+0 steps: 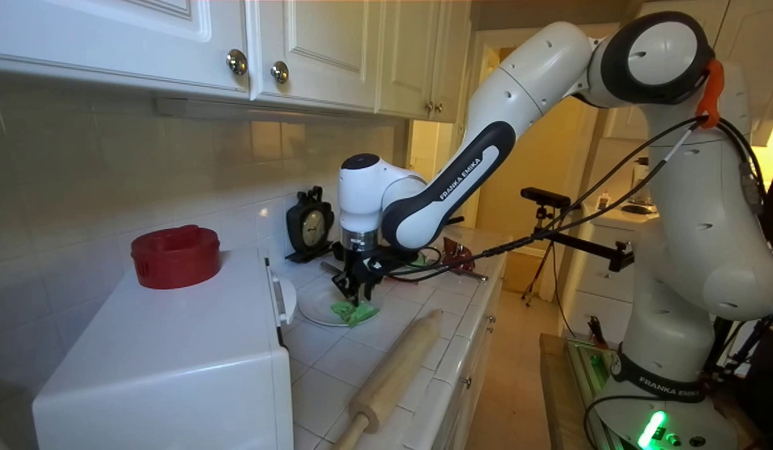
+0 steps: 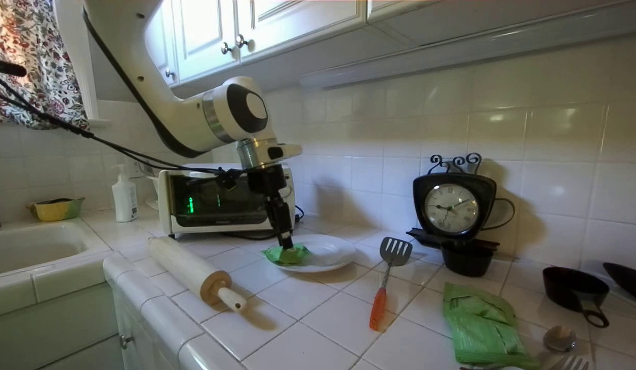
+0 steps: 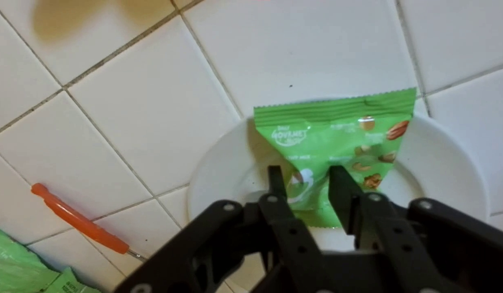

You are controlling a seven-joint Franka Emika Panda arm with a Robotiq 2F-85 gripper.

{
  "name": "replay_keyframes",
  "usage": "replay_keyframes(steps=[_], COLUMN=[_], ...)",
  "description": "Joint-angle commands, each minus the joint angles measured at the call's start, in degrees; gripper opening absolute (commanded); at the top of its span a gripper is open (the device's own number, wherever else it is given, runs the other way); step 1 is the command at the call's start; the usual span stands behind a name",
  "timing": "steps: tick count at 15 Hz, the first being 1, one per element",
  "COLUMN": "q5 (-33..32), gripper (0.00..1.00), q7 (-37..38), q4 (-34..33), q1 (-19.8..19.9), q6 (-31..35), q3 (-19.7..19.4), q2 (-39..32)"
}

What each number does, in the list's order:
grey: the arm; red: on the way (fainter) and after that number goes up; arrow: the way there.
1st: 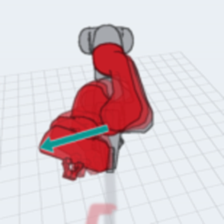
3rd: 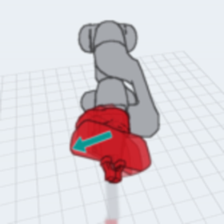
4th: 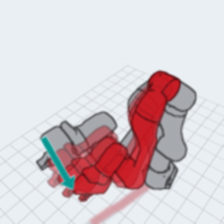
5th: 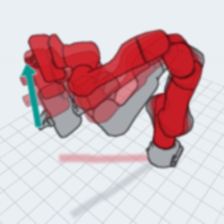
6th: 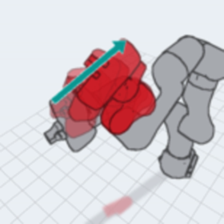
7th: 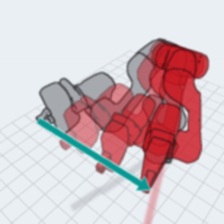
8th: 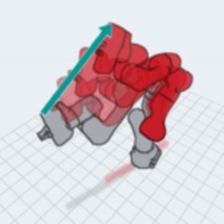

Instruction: Move the green packet on the white plate to the center of the plate

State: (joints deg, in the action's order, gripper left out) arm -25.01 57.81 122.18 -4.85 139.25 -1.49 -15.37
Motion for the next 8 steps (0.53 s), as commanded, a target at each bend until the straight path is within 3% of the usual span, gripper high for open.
replay_keyframes(steps=[1,2,4,5,8], q5=[2.9,3.2,4.2,4.6,5.8], gripper=[0.42,0.46,0.42,0.18,0.07], q7=[-2.3,-2.6,-4.0,-4.7,-5.9], q4=[-1.9,-1.9,-1.9,-1.9,-1.9], q1=[-0.5,-0.4,-0.2,-0.1,-0.3], q6=[-0.4,-0.2,0.4,0.4,-0.1], q3=[-0.7,-0.7,-0.7,-0.7,-0.7], q2=[-1.9,-2.0,-2.2,-2.2,-1.6])
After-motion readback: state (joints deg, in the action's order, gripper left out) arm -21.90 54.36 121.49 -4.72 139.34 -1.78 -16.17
